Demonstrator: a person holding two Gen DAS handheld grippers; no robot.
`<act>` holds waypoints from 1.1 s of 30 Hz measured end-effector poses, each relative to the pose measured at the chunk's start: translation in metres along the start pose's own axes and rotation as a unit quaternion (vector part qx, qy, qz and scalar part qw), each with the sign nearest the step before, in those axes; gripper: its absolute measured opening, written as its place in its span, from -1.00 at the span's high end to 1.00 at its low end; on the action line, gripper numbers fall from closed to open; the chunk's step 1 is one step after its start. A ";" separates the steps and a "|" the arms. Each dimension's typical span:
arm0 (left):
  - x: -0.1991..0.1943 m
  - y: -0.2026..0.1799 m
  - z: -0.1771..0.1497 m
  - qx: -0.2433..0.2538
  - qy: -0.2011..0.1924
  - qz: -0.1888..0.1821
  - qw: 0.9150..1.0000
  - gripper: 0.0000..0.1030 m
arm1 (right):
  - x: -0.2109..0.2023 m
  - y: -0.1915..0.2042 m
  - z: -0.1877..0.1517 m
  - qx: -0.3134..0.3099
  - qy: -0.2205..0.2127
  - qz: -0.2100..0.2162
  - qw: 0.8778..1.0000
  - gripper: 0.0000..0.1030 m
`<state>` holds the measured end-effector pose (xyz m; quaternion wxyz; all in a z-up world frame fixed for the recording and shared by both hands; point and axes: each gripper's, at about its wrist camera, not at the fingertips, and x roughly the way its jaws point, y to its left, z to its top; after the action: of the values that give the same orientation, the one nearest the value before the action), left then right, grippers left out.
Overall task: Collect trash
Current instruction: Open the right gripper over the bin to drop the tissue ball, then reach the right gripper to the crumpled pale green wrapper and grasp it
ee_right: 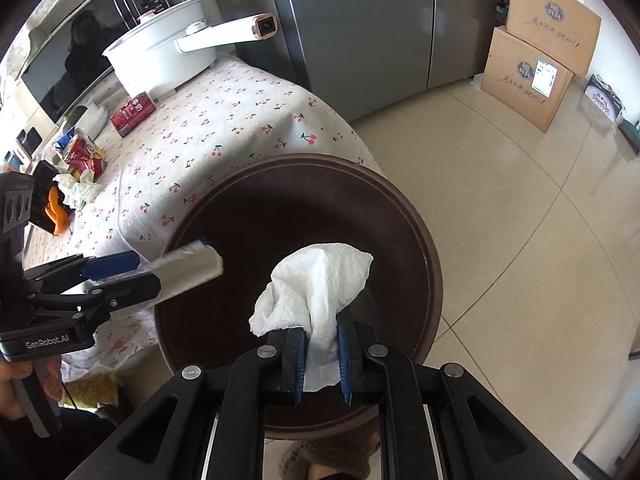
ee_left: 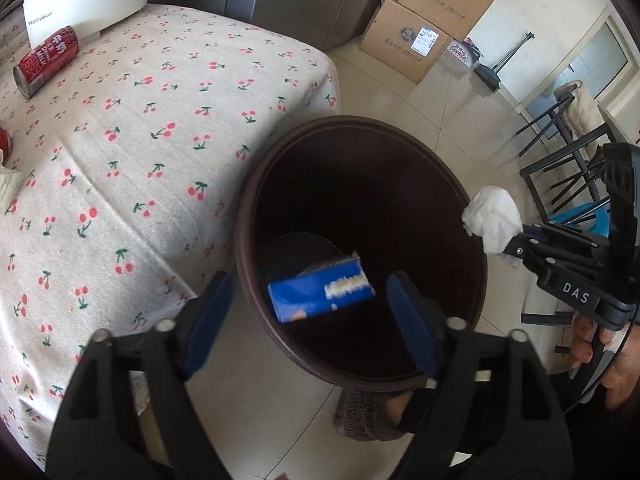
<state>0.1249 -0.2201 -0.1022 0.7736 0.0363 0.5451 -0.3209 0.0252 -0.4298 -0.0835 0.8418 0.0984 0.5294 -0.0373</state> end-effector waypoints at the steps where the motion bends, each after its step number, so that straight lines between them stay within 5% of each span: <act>1: -0.003 0.001 -0.001 0.002 -0.005 0.005 1.000 -1.00 | 0.000 0.000 0.000 -0.002 0.000 0.000 1.000 0.72; 13: -0.043 0.043 -0.014 -0.025 -0.041 0.041 0.998 -0.99 | 0.002 0.012 0.003 -0.002 0.001 -0.002 1.000 0.69; 15: -0.049 0.049 -0.016 -0.031 -0.043 0.043 0.998 -0.99 | 0.003 0.015 0.005 0.002 0.000 -0.003 1.000 0.41; 17: -0.056 0.057 -0.019 -0.038 -0.045 0.045 0.997 -0.99 | 0.002 0.021 0.008 0.002 -0.002 -0.003 1.000 -0.70; 18: -0.060 0.060 -0.020 -0.042 -0.046 0.045 0.997 -0.99 | 0.000 0.024 0.008 0.003 -0.009 -0.004 1.000 -0.75; 33: -0.115 0.119 -0.045 -0.104 -0.072 0.069 0.990 -0.99 | -0.005 0.092 0.031 -0.033 -0.015 0.014 0.999 -0.76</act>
<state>0.1288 -0.0547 -0.0556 0.8309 -0.0302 0.5142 -0.2105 0.0654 -0.3464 -0.0545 0.8528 0.0778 0.5163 -0.0096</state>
